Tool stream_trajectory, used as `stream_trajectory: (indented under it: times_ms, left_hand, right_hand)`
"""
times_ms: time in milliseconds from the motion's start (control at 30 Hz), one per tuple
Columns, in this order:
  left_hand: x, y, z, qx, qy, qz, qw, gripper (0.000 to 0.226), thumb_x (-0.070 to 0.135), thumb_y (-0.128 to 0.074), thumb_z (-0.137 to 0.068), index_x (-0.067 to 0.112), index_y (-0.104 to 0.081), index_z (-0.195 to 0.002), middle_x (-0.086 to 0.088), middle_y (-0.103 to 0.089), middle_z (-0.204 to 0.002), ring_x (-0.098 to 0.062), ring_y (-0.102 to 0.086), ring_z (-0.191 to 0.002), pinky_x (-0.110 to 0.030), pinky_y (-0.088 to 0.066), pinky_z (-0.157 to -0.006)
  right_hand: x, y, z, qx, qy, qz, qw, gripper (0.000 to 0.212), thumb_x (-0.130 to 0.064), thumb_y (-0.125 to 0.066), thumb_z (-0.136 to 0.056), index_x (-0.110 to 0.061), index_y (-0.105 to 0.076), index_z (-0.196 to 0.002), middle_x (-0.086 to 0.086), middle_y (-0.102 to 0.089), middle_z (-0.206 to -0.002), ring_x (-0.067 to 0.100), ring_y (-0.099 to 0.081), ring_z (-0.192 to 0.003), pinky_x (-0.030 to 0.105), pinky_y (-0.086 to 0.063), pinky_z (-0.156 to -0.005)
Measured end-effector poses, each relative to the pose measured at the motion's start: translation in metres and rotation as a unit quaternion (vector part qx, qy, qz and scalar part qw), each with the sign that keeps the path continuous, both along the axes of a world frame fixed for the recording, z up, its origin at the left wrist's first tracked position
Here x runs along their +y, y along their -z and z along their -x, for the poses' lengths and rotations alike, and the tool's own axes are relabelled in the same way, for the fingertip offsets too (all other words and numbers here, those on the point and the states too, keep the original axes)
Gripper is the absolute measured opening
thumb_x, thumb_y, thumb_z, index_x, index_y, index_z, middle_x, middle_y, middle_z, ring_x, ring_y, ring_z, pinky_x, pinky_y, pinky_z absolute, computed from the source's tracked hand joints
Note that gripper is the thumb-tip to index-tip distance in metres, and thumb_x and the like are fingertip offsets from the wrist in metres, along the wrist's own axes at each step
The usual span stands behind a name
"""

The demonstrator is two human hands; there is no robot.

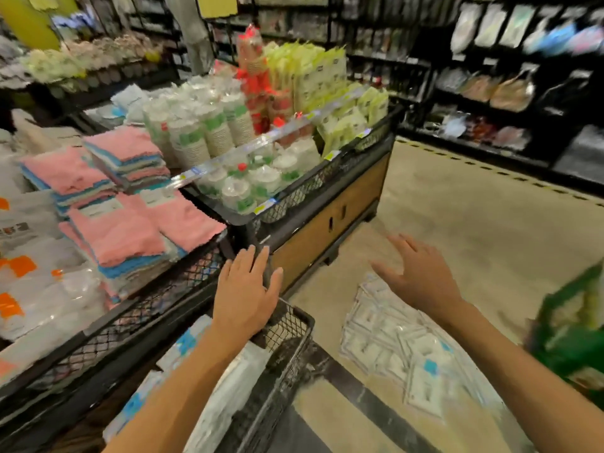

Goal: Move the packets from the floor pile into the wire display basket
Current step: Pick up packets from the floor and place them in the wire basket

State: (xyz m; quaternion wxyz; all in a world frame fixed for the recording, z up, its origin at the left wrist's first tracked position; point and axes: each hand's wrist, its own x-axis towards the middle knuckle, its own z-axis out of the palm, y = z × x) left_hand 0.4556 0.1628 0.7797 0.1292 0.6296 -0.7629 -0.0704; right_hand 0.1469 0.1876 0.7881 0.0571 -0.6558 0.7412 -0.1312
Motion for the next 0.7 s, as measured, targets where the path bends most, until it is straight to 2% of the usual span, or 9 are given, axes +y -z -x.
stream_trajectory:
  times_ms: [67,167,367,500,700]
  left_hand:
    - [-0.008,0.003,0.035,-0.008,0.026,-0.004,1.0,0.063,0.056,-0.028,-0.106,0.023,-0.029,-0.161,-0.005,-0.031,-0.166,-0.023,-0.024,-0.154,-0.043,-0.018,-0.125]
    - [-0.018,0.012,0.095,-0.01,0.069,-0.008,0.998,0.065,0.057,-0.029,-0.106,0.022,-0.031,-0.16,-0.005,-0.033,-0.165,-0.023,-0.027,-0.153,-0.043,-0.021,-0.125]
    - [-0.029,0.034,0.223,-0.015,0.146,-0.043,0.988,0.063,0.053,-0.03,-0.106,0.023,-0.024,-0.162,-0.002,-0.025,-0.168,-0.019,-0.018,-0.156,-0.039,-0.012,-0.126]
    - [-0.037,0.05,0.292,-0.023,0.191,-0.07,0.979,0.061,0.051,-0.03,-0.107,0.022,-0.027,-0.16,-0.002,-0.031,-0.165,-0.019,-0.024,-0.154,-0.039,-0.015,-0.126]
    - [-0.056,0.09,0.363,-0.054,0.241,-0.125,0.961,0.073,0.061,-0.02,-0.101,0.021,-0.029,-0.16,-0.001,-0.036,-0.163,-0.02,-0.03,-0.151,-0.042,-0.02,-0.126]
  right_hand:
    - [0.012,0.002,0.035,0.001,0.029,0.001,1.0,0.074,-0.068,-0.047,-0.096,-0.022,-0.043,-0.155,0.006,-0.046,-0.158,0.03,-0.042,-0.144,0.045,-0.031,-0.12]
    - [0.026,0.009,0.092,-0.007,0.077,-0.007,0.997,0.076,-0.071,-0.041,-0.098,-0.023,-0.038,-0.157,0.005,-0.043,-0.161,0.028,-0.038,-0.147,0.043,-0.027,-0.121]
    - [0.058,0.033,0.208,-0.023,0.157,-0.034,0.987,0.078,-0.068,-0.043,-0.098,-0.022,-0.033,-0.159,0.003,-0.037,-0.164,0.026,-0.032,-0.151,0.041,-0.022,-0.125]
    - [0.083,0.056,0.272,-0.017,0.208,-0.052,0.977,0.078,-0.068,-0.043,-0.098,-0.019,-0.036,-0.158,0.004,-0.041,-0.162,0.025,-0.034,-0.15,0.04,-0.023,-0.123]
    - [0.115,0.104,0.331,-0.017,0.295,-0.105,0.95,0.079,-0.071,-0.044,-0.096,-0.02,-0.04,-0.155,0.002,-0.049,-0.155,0.023,-0.044,-0.142,0.041,-0.031,-0.118]
